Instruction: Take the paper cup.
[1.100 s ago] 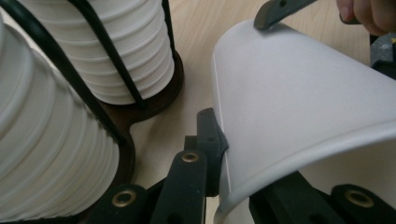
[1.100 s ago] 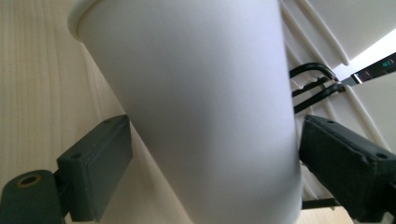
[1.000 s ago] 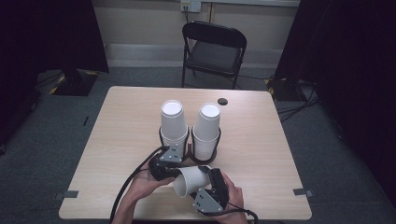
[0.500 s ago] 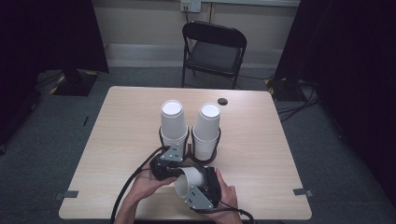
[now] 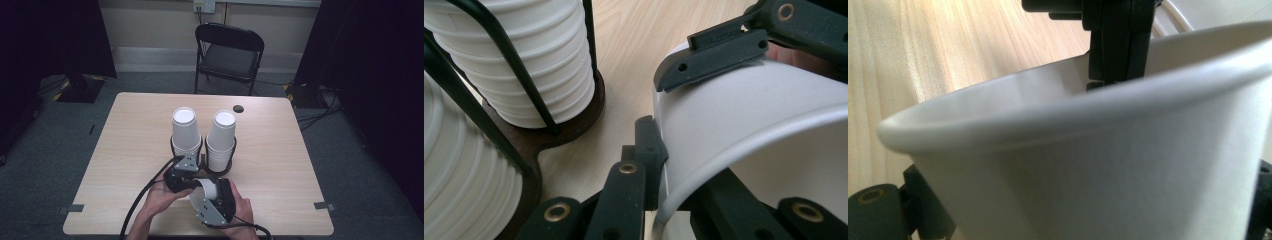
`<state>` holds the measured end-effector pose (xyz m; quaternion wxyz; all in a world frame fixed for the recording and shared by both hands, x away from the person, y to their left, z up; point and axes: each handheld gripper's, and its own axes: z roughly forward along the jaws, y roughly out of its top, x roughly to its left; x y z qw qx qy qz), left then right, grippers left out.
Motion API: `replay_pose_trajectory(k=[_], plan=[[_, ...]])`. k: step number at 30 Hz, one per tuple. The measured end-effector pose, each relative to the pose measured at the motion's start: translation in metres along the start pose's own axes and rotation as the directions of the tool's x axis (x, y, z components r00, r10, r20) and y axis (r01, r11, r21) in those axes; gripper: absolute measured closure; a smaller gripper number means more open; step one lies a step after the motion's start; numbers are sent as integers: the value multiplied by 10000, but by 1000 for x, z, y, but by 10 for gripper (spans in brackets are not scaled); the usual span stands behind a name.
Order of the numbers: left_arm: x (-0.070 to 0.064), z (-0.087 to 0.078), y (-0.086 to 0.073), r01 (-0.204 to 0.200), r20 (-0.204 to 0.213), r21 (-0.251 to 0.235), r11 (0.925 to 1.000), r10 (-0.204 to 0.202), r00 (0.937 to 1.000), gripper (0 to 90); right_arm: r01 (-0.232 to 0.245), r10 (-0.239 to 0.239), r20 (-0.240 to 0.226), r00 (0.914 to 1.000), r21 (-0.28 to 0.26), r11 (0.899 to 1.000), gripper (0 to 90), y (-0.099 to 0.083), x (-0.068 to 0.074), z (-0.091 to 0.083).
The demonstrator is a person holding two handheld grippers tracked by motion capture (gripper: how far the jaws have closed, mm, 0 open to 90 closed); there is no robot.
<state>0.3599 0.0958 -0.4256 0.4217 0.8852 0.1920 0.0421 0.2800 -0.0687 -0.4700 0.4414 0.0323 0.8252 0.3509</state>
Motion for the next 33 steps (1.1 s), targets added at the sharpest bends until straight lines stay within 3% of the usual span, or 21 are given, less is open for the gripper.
replay_pose_trajectory(k=[4, 10, 16, 21, 33], plan=[[0, 3, 2, 41, -174, 318, 9995, -36, 9998, 865, 45, -45, -35, 10000, 63, 10000, 77, 2, 1, 3], [0, 4, 1, 265, -239, 314, 9992, -257, 9994, 858, 122, -122, -9, 9999, -70, 9999, 86, 5, 4, 7], [0, 3, 0, 371, -189, -30, 9993, -372, 9991, 851, -55, 54, -41, 10000, -201, 9998, 100, 4, 3, 5], [-1, 1, -2, 229, -118, -368, 9991, -234, 9997, 840, -308, 308, -8, 9995, -314, 9990, 106, 4, 2, 3], [0, -1, -11, 489, 55, -1142, 9922, -486, 9988, 785, -882, 882, -36, 9961, -358, 9955, 123, -1, 0, 5]])
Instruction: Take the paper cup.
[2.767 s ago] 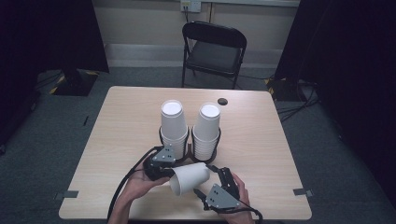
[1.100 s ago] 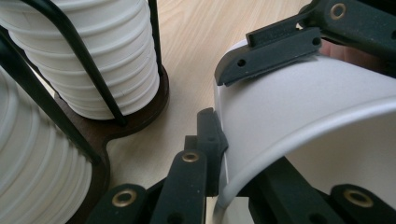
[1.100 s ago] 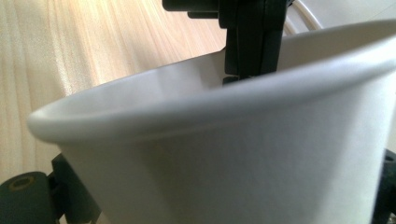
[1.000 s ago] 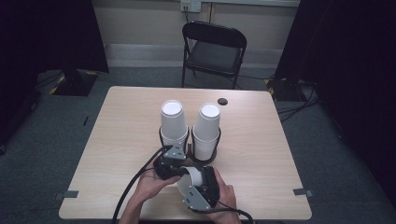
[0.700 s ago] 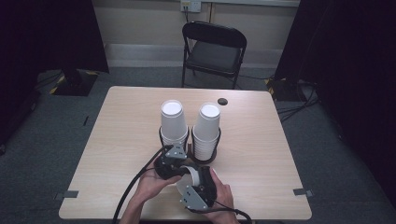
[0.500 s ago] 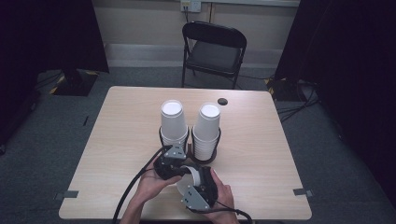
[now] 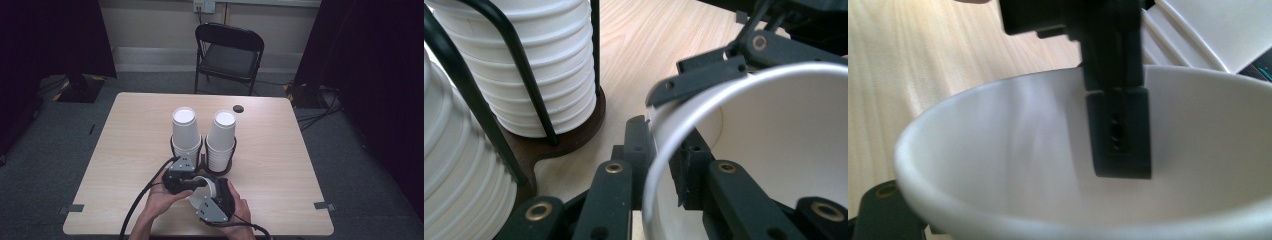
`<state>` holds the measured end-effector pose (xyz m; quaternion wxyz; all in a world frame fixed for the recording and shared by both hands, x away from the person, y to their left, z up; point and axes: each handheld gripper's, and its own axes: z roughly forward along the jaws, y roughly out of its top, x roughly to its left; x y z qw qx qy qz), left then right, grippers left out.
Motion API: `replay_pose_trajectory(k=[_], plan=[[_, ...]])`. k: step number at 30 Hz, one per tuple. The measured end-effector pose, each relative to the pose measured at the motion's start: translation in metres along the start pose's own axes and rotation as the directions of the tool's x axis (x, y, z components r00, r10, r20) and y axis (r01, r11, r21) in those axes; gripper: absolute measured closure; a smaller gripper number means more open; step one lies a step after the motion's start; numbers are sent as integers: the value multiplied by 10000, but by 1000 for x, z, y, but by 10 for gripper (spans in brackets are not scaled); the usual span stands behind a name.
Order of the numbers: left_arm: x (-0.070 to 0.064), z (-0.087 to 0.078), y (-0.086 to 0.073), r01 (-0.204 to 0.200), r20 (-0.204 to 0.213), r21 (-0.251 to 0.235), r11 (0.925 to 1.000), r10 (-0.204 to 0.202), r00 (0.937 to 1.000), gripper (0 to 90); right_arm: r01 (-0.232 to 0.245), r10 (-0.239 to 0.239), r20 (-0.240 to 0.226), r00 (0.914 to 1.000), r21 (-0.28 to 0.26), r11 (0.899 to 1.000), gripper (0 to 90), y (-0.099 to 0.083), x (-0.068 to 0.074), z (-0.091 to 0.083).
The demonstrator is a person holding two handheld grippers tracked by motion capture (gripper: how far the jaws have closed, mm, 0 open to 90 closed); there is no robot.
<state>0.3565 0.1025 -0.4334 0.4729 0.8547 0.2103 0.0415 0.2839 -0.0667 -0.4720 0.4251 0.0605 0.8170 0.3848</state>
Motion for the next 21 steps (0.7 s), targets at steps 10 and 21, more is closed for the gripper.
replay_pose_trajectory(k=[10, 21], plan=[[-6, -8, -6, -321, -582, -692, 9971, 280, 9979, 648, -621, 622, 47, 9981, -51, 9981, 123, -4, -6, -2], [2, -17, -21, 462, -695, -1757, 9834, -592, 9958, 501, -1901, 1898, -164, 9817, -144, 9817, 122, -17, -12, -4]])
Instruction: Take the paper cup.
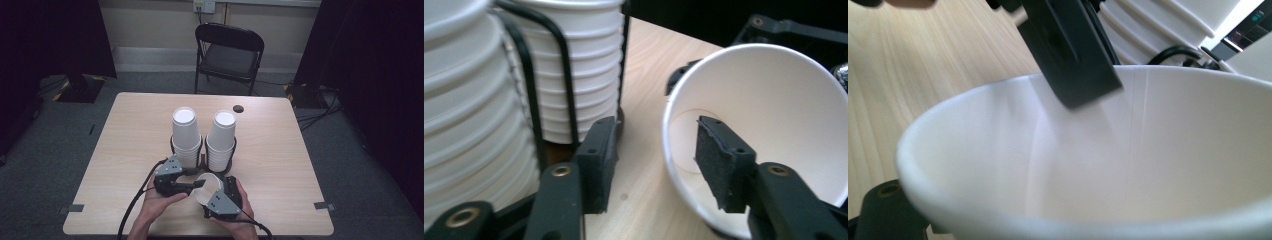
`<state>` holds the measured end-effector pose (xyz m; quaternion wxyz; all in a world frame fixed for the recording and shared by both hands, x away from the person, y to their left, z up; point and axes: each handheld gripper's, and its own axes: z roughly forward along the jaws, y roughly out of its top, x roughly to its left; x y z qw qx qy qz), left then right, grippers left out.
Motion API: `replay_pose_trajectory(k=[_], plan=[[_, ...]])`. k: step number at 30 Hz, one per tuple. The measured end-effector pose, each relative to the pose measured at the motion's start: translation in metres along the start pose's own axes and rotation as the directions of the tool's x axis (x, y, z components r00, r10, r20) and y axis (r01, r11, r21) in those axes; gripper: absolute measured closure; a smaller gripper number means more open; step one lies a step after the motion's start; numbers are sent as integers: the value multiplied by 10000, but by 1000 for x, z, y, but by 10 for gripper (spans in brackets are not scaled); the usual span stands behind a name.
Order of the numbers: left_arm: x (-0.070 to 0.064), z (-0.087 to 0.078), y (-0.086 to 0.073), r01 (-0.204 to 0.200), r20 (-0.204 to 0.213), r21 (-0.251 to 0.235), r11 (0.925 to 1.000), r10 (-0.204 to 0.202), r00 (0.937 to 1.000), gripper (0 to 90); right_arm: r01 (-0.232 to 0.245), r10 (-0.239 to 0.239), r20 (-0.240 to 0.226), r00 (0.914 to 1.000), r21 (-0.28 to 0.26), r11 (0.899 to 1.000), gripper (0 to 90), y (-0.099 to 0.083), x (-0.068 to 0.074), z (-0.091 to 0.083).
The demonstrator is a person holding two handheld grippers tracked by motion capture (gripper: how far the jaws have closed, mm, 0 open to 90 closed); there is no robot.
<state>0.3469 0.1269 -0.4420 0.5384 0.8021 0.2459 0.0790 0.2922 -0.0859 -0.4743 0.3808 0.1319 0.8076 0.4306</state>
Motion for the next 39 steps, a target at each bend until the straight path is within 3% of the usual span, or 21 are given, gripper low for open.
replay_pose_trajectory(k=[4, 7, 8, 11, 18, 24, 28, 32, 37, 39], plan=[[5, -6, -5, 277, -146, -384, 9989, -283, 9995, 451, -120, 119, 71, 9999, 124, 9999, 122, -2, -2, -1], [4, -9, -6, 208, -326, -550, 9983, -226, 9992, 423, -194, 192, 114, 9997, 123, 9997, 122, -3, -5, -2], [2, -12, -7, 149, -509, -670, 9976, -184, 9985, 378, -546, 546, 196, 9983, -14, 9985, 123, -4, -9, -4], [1, -13, -9, 214, -827, -887, 9958, -288, 9962, 330, -783, 786, 202, 9967, -123, 9969, 123, -6, -12, -7], [2, -12, -17, 229, -921, -1277, 9915, -348, 9951, 273, -1579, 1583, 232, 9871, -169, 9873, 123, -14, -20, -11], [11, -16, -38, 753, -1037, -1418, 9870, -905, 9905, 226, -2717, 2724, 241, 9619, -288, 9620, 123, -23, -32, -12], [14, -19, -46, 719, -1241, -1460, 9867, -903, 9882, 186, -3193, 3210, 346, 9464, -466, 9465, 123, -27, -38, -16], [14, -22, -55, 856, -1656, -1756, 9807, -1151, 9794, 156, -3530, 3561, 597, 9325, -569, 9339, 122, -31, -45, -20], [9, -24, -63, 528, -2539, -1562, 9863, -917, 9629, 156, -3920, 3956, 783, 9151, -581, 9181, 122, -36, -55, -23], [8, -25, -65, 484, -2675, -1620, 9856, -911, 9592, 156, -4006, 4048, 889, 9101, -619, 9142, 122, -37, -59, -24]])
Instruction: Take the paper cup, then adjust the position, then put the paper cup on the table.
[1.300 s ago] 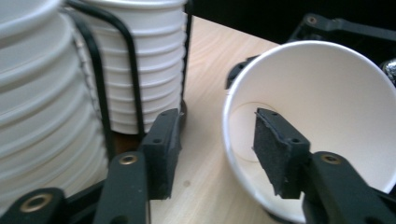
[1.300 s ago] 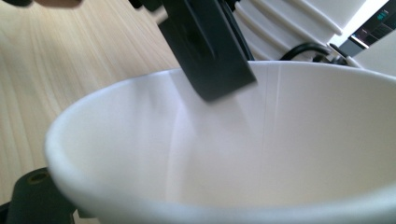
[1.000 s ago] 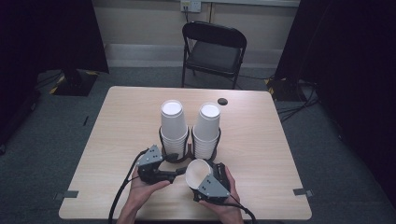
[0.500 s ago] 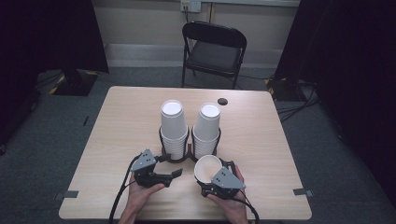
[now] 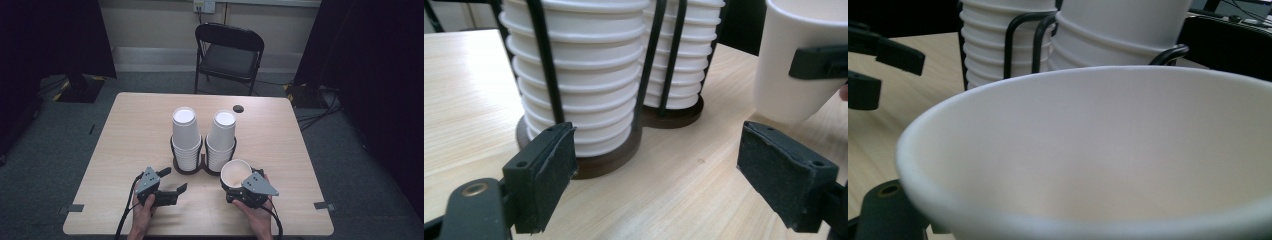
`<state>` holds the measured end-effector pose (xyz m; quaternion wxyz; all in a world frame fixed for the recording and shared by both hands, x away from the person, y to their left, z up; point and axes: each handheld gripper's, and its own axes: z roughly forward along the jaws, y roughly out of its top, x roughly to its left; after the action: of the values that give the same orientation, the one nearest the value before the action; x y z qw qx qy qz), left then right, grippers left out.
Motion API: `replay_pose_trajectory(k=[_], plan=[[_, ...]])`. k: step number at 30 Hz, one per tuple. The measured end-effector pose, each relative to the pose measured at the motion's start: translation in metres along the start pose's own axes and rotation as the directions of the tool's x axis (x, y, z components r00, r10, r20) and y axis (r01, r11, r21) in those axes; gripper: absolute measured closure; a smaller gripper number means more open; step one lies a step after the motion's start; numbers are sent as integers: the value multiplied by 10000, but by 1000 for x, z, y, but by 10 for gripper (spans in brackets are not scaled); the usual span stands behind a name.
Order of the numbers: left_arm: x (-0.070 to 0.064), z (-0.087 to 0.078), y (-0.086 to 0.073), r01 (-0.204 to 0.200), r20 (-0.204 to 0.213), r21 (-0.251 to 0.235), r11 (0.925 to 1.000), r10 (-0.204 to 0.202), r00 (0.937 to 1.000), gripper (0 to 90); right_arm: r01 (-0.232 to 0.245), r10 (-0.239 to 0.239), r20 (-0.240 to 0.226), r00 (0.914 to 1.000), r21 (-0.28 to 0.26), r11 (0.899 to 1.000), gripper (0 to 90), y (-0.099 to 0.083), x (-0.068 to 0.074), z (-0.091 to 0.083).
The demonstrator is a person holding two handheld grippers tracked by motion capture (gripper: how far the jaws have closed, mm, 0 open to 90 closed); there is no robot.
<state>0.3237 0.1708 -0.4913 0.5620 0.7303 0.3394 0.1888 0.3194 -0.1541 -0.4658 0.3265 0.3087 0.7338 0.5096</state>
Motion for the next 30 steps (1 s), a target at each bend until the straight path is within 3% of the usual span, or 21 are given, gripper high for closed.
replay_pose_trajectory(k=[6, 12, 15, 17, 22, 30], plan=[[-2, -2, -5, -268, -509, -305, 9992, 253, 9984, 155, -462, 475, 509, 9976, -272, 9986, 122, 4, -20, -1], [-8, -3, -7, -457, -1110, -532, 9975, 396, 9930, 155, -912, 962, 1053, 9898, -512, 9945, 122, 10, -46, -1], [-9, -5, -8, -505, -1104, -744, 9959, 421, 9930, 155, -1310, 1369, 1171, 9836, -569, 9897, 122, 9, -58, 1], [-9, -6, -8, -633, -1084, -856, 9943, 539, 9926, 155, -1713, 1770, 953, 9796, -653, 9831, 121, 8, -67, 2], [-7, -7, -8, -354, -1161, -881, 9955, 250, 9929, 154, -1790, 1866, 1372, 9728, -659, 9816, 121, 12, -87, 9], [-8, -7, -9, -430, -1361, -934, 9947, 301, 9902, 154, -1908, 1982, 1782, 9638, -582, 9799, 121, 17, -102, 28]])
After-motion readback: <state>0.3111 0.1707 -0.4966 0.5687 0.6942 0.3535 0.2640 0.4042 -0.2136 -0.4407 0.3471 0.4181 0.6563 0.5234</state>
